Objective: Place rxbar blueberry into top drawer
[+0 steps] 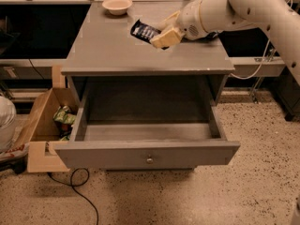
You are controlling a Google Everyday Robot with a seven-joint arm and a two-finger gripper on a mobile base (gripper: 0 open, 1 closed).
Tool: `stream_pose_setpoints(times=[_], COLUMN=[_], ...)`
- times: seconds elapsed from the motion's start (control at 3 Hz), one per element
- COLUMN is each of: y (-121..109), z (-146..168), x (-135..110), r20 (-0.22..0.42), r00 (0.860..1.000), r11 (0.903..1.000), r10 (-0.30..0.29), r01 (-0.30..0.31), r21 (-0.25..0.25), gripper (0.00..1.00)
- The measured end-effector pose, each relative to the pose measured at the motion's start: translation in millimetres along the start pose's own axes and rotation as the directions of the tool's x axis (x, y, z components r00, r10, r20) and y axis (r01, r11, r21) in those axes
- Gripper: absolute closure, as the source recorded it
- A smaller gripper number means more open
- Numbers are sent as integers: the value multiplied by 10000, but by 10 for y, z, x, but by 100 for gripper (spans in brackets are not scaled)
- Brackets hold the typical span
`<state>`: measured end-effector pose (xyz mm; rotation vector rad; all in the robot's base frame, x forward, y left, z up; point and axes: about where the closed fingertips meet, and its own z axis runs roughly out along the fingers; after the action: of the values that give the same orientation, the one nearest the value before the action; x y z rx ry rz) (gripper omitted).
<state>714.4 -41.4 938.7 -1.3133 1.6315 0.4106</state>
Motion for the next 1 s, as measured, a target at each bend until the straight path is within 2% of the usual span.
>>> stream_pose_setpoints(times=[0.33, 0.67, 1.0], y=[36, 218, 577], z=[20, -73, -226], x=[32, 177, 444], r20=[20, -203, -856], r00=[10000, 9992, 9915], r11=[9999, 9992, 9945], r10=[43, 352, 977], r01=[-43, -355, -1005], r21=[-105, -157, -292], gripper=[100, 100, 100])
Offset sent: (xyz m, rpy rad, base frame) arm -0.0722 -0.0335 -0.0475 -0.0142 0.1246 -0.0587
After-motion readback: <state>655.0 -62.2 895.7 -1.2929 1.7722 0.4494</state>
